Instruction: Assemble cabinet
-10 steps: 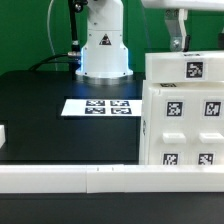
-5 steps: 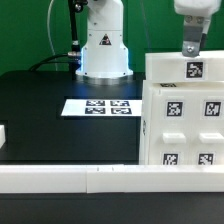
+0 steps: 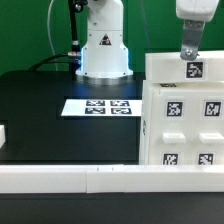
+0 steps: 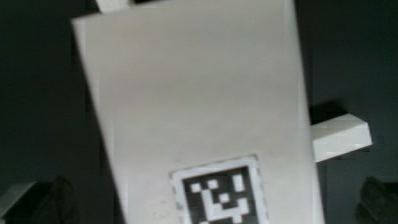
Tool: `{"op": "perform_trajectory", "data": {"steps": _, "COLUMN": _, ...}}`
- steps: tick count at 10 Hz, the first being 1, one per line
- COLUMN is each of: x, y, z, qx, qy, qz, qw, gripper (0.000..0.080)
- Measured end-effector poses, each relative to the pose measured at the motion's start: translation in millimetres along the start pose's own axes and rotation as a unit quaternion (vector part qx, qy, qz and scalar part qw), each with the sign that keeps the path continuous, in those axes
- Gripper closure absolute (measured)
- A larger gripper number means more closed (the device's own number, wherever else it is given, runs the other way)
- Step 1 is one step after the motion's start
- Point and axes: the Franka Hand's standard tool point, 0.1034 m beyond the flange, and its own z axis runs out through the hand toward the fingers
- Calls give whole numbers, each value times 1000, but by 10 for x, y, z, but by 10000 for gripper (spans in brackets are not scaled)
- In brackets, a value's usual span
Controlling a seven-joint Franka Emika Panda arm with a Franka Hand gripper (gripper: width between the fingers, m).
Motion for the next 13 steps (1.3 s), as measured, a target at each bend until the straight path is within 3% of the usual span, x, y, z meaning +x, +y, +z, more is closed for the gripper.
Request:
{"op": "perform_trajectory", "data": {"steps": 2, "x": 15, "y": -24, "z": 85, "qx": 4, "qy": -4, "qz": 16, "qw": 1000, "gripper": 4}}
{"op": "perform_trajectory", "data": {"steps": 3, "x": 28, "y": -3, "z": 86, "qx": -6, "qy": -1, "qz": 22, "qw": 1000, "gripper": 4}}
{"op": "perform_trajectory", "data": {"steps": 4, "x": 17, "y": -2, "z": 91, "qx": -5, "qy": -2, "qz": 36, "qw": 999, "gripper": 4}}
{"op": "perform_trajectory", "data": {"steps": 5, "x": 1, "y": 6, "z": 92, "qx": -6, "qy": -3, "qz": 36, "qw": 999, "gripper": 132}}
{"op": "perform_trajectory", "data": {"steps": 6, "x": -5, "y": 9, "z": 93, "qx": -6, "qy": -3, "qz": 53, "qw": 999, "gripper": 132}}
{"op": "perform_trajectory", "data": {"steps": 7, "x": -5, "y": 8, "z": 94, "qx": -6, "qy": -3, "qz": 100, "qw": 995, "gripper": 248}}
{"op": "perform_trajectory", "data": {"steps": 9, "x": -6, "y": 9, "z": 94, "qx": -7, "qy": -3, "qz": 174, "qw": 985, "gripper": 245}}
{"op": "perform_trajectory", "data": {"steps": 11, "x": 9, "y": 11, "z": 94, "qx": -19, "qy": 10, "qz": 305, "qw": 952, "gripper": 245}}
{"op": "perform_trajectory", "data": {"steps": 13, "x": 31, "y": -24, "z": 99, "qx": -11, "qy": 2, "qz": 466, "qw": 885, "gripper": 245}}
